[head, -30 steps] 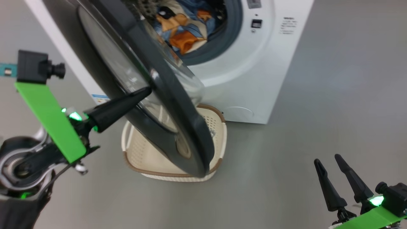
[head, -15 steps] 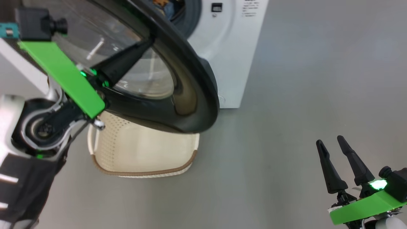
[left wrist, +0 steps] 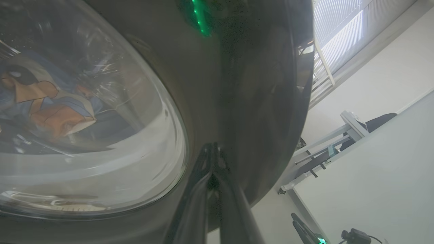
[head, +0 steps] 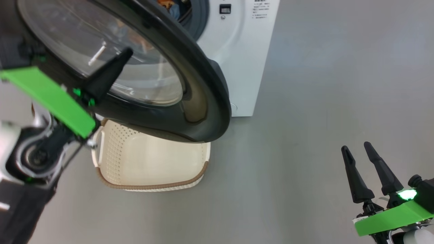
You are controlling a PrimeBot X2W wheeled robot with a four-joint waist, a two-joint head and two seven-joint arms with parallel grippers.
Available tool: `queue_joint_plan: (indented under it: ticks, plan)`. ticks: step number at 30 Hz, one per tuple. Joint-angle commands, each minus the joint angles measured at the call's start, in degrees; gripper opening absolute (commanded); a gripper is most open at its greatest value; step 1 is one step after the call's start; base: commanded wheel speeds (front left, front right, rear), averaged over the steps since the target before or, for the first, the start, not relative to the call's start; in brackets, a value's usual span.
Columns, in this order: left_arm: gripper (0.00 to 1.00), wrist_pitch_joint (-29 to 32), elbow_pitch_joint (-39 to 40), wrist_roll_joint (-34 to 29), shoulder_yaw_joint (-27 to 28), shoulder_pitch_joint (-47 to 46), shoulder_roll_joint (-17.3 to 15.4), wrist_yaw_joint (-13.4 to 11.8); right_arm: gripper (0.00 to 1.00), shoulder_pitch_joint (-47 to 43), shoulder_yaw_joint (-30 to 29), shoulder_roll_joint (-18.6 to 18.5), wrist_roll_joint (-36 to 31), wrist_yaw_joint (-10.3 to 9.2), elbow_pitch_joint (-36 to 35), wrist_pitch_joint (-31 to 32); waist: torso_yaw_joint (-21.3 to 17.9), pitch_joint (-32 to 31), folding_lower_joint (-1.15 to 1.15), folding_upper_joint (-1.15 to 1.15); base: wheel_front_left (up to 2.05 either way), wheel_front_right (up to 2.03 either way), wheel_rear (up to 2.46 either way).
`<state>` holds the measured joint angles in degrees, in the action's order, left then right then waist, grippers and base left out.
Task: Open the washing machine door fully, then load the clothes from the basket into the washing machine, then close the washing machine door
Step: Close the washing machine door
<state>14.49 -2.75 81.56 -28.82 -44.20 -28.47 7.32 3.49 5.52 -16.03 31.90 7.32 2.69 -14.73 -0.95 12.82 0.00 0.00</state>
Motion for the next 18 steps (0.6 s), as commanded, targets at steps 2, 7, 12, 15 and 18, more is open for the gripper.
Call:
queue_joint_plan:
  ticks: [2, 7, 12, 15, 18]
  plan:
    - [0.00, -2.00, 1.59, 0.70, 1.71, 0.99, -3.64, 0.16, 1.00, -0.45, 0.87, -1.29, -0.49, 0.17, -1.20, -0.27, 1.31, -1.13, 0.00, 0.00, 0.00, 0.00, 0.00]
    - [0.26, -6.99, 1.96, 1.05, 0.01, 5.70, -5.30, 0.16, 1.00, -1.67, 0.38, -1.89, -0.59, 0.17, -1.30, -0.27, 2.99, -2.36, 0.00, 0.00, 0.00, 0.00, 0.00]
    - [0.44, -11.97, 1.53, 2.08, -1.18, 10.76, -6.77, 0.16, 1.00, -3.07, 0.23, -2.27, -0.65, 0.17, -1.38, -0.27, 4.07, -3.41, 0.00, 0.00, 0.00, 0.00, 0.00]
    - [0.66, -14.97, 1.05, 2.28, -1.74, 13.90, -7.92, 0.16, 1.00, -3.81, 0.28, -2.47, -0.64, 0.17, -1.36, -0.27, 4.43, -3.94, 0.00, 0.00, 0.00, 0.00, 0.00]
    - [0.88, -18.12, -0.02, 1.40, -2.77, 16.73, -8.97, 0.16, 1.00, -4.44, 0.20, -2.62, -0.65, 0.17, -1.32, -0.27, 4.68, -4.24, 0.00, 0.00, 0.00, 0.00, 0.00]
